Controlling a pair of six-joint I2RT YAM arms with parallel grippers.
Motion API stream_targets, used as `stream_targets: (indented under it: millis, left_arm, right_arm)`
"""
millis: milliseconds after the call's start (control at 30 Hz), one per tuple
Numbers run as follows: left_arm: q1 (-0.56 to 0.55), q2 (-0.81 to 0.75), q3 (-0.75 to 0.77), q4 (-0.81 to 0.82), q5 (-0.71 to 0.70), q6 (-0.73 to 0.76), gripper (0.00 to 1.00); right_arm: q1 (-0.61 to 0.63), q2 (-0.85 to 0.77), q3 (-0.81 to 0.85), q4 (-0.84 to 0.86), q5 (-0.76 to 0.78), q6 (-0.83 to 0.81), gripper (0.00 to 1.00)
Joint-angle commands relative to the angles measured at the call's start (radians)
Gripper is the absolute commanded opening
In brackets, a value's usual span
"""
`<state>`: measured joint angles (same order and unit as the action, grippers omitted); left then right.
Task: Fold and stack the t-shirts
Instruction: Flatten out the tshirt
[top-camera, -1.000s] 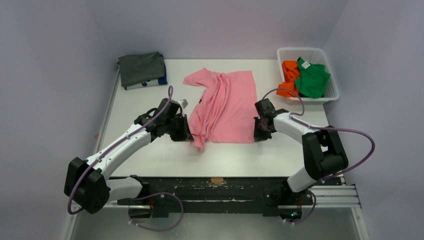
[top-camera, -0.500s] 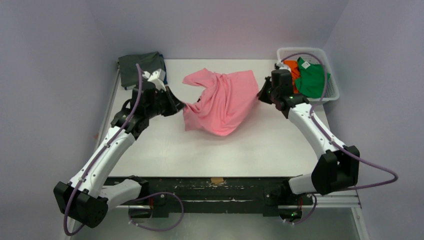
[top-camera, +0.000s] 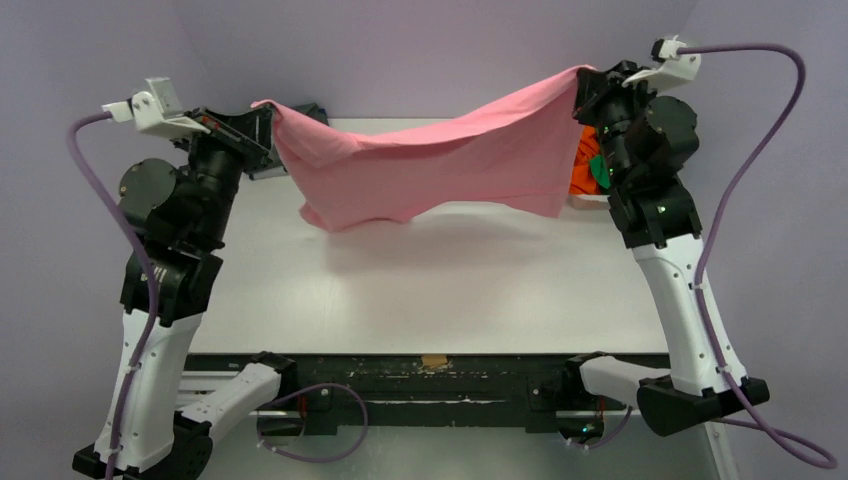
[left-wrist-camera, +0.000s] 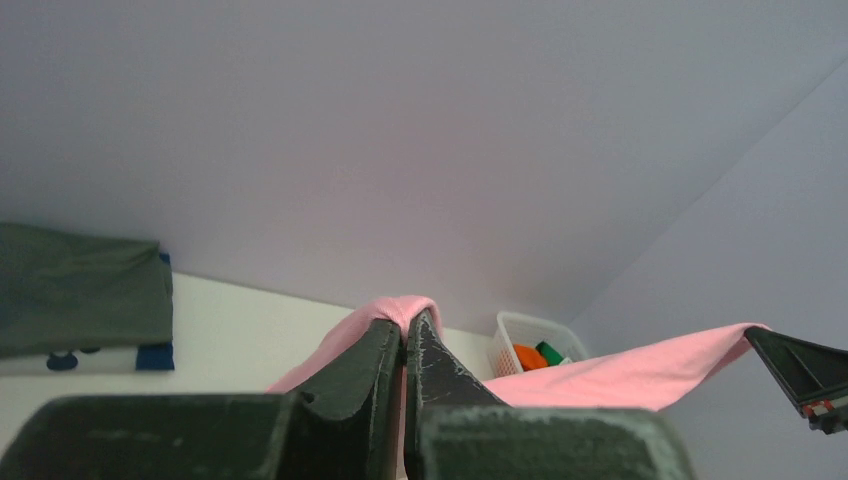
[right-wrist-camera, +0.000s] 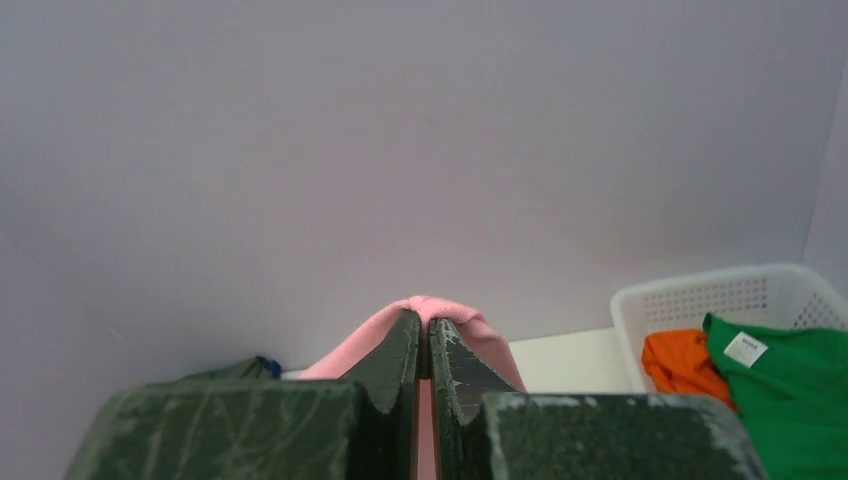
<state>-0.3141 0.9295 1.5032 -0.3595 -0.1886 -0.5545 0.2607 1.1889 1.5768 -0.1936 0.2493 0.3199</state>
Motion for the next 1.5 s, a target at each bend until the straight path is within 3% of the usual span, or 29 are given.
stream_targets:
  millis: [0, 433, 733, 900, 1033, 1133, 1300, 1467]
  left_arm:
    - [0.006, -0.023, 0.143, 0.073, -0.032, 0.112, 0.00]
    - [0.006, -0.101, 0.424, 0.045, 0.240, 0.260, 0.00]
    - [0.006, -0.083, 0.438, 0.052, 0.276, 0.297, 0.00]
    - [0.007, -0.086, 0.297, 0.121, 0.213, 0.330, 0.00]
    - [0.007, -0.085, 0.103, 0.209, 0.060, 0.331, 0.00]
    - [0.006, -0.033, -0.028, 0.247, 0.007, 0.329, 0.00]
    - [0.007, 0.145, -0.221, 0.298, -0.124, 0.320, 0.00]
    - [0.025, 0.472, -0.206, 0.226, -0.172, 0.287, 0.00]
  right_arm:
    - [-0.001, -0.070, 0.093, 0.038, -0.017, -0.121, 0.00]
    - [-0.002, -0.300, 0.196, -0.090, -0.189, -0.214, 0.00]
    - [-0.002, -0.402, 0.143, -0.159, -0.203, -0.226, 0.00]
    - [-0.002, -0.452, -0.008, -0.116, -0.167, -0.204, 0.00]
    - [-0.002, -0.524, -0.268, 0.036, -0.130, -0.157, 0.00]
    - [-0.001, -0.527, -0.395, 0.060, -0.030, -0.104, 0.00]
    - [-0.002, -0.417, -0.606, 0.111, 0.231, -0.034, 0.00]
    - [-0.003, -0.151, -0.669, 0.166, 0.287, 0.006, 0.00]
